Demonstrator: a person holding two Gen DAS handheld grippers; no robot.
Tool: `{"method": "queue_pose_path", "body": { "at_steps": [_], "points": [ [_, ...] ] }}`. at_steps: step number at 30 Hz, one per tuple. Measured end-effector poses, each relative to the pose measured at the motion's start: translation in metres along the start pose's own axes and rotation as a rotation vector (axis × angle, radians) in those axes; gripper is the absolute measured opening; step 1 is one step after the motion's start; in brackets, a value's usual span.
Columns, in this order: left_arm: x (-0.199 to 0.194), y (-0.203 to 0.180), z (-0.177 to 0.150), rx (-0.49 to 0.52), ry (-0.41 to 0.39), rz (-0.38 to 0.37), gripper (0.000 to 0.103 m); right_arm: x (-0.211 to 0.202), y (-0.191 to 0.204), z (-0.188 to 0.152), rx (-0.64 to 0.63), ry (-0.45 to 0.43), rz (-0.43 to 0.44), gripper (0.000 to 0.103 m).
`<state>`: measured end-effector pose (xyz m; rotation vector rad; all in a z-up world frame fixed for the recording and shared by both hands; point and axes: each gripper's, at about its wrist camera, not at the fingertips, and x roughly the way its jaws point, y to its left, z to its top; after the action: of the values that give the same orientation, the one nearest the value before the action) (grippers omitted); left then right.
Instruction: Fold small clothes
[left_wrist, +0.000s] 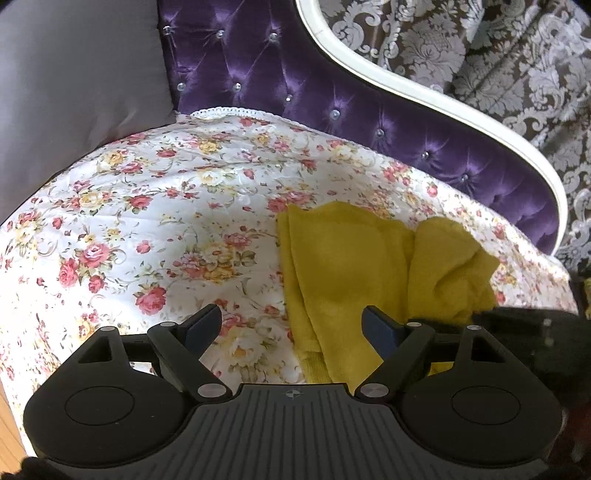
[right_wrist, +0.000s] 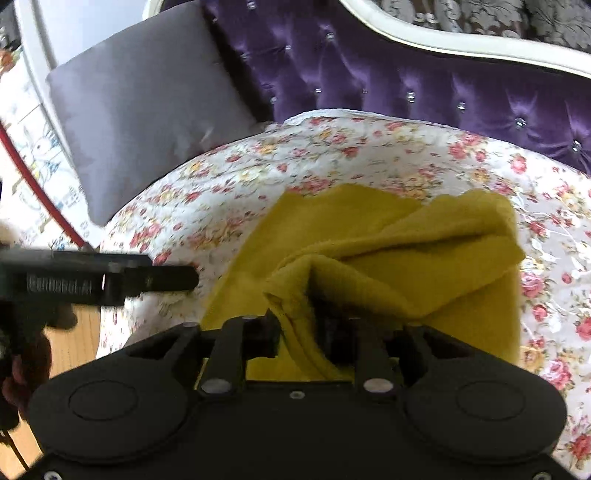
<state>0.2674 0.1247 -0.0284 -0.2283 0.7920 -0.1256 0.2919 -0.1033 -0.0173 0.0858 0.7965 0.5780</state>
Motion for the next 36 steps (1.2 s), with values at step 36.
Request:
{"method": "queue_pose_path", "body": {
  "at_steps": [36],
  "points": [
    [0.072, -0.128, 0.008, 0.561, -0.038, -0.009, 0.082, -0.070, -0.061, -0.071, 0.137, -0.174, 0.072, 0.051]
  ]
}}
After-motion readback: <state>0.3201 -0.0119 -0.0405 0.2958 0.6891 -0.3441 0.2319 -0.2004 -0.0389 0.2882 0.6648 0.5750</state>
